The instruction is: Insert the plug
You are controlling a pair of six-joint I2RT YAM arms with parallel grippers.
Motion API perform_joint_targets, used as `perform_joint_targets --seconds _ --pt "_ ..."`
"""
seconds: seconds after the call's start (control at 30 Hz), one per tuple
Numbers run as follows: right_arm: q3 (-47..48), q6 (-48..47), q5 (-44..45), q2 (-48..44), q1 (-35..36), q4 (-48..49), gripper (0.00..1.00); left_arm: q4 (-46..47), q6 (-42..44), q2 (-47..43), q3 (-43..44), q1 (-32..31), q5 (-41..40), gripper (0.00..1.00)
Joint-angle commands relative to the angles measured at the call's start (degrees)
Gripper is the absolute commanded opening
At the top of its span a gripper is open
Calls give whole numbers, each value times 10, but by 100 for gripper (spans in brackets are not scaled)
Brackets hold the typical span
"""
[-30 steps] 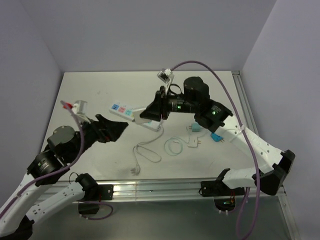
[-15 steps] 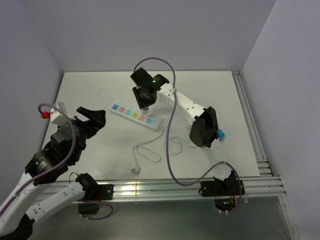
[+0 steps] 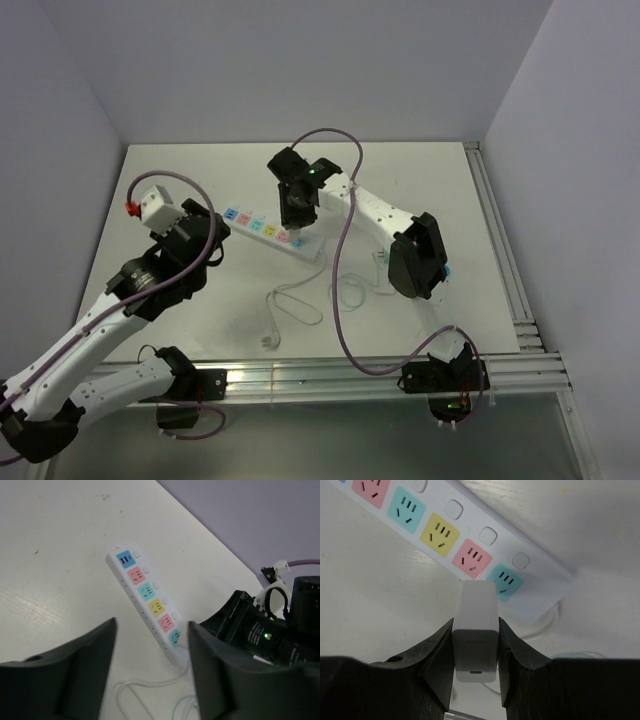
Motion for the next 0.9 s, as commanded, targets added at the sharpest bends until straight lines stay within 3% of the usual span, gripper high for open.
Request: perform_joint_targets --seconds 0.0,0.03,0.07,0.13,0.17,0.23,0.4,0.6,0.73,0.87 --pt "-45 42 18 -84 -18 55 0 119 65 37 33 21 -5 58" --pt "-71 49 -9 -110 -25 72 0 129 82 55 55 42 60 43" --pt "-122 53 -27 -125 -32 113 0 142 94 96 67 110 105 38" --pt "-161 60 -54 -150 -49 143 0 170 128 139 89 181 197 35" --pt "-175 61 -55 -162 -51 151 0 206 146 184 95 239 306 33" --pt "-173 60 -48 -166 -52 144 0 216 188 236 134 274 356 22" --pt "-198 124 -56 -184 -52 168 0 222 273 417 239 326 528 31" --pt "-166 230 -48 -161 -49 136 0 228 347 577 363 340 653 47" --pt "-87 261 1 -120 -40 67 0 207 374 662 424 341 685 37" --pt "-114 286 7 -132 -27 92 0 173 384 726 467 337 656 30"
